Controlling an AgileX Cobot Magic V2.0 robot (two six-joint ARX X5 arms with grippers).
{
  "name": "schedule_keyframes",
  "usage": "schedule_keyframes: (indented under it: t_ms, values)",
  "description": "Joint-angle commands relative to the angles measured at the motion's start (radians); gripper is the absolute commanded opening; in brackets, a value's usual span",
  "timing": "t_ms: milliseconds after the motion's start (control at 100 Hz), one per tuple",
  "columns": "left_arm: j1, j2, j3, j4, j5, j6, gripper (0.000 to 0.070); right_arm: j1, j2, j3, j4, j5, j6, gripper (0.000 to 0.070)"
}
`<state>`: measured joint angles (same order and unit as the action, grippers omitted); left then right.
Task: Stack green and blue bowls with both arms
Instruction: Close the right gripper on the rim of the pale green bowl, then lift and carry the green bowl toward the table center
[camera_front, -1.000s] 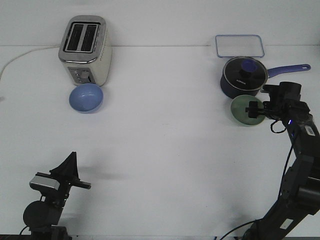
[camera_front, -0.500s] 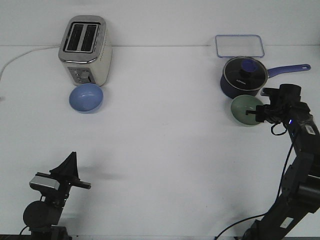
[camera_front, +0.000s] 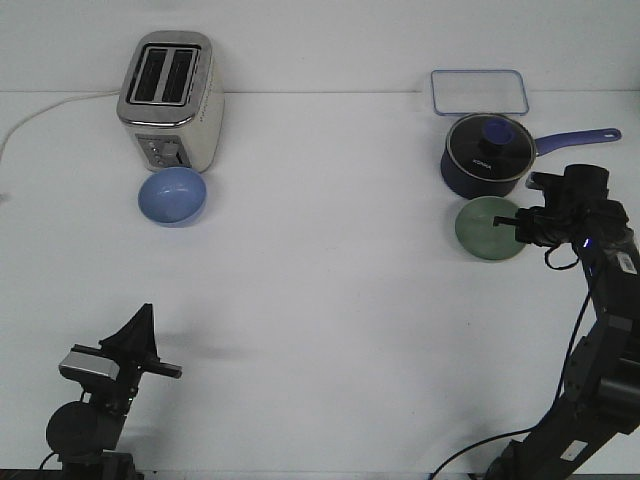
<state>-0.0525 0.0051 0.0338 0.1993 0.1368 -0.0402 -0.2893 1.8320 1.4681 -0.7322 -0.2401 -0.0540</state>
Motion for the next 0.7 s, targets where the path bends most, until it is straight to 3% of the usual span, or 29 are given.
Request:
schedule_keyframes:
  t_ms: [0, 230, 390, 690]
  values:
    - [0.001, -0.002, -0.02, 0.011, 0.002, 0.002, 0.001, 0.01, -0.044, 0.027, 0.0, -0.037, 0.016, 0.0]
    - [0.001, -0.002, -0.02, 0.011, 0.002, 0.002, 0.001, 0.102, -0.181, 0.027, -0.102, -0.062, 0.025, 0.0]
    - [0.001, -0.002, -0.02, 0.011, 0.002, 0.002, 0.001, 0.231, -0.22, 0.026, -0.161, -0.126, 0.01, 0.0]
    - [0.001, -0.002, -0.02, 0.011, 0.002, 0.002, 0.0011, 0.519, -0.193, 0.023, -0.131, -0.098, 0.041, 0.0]
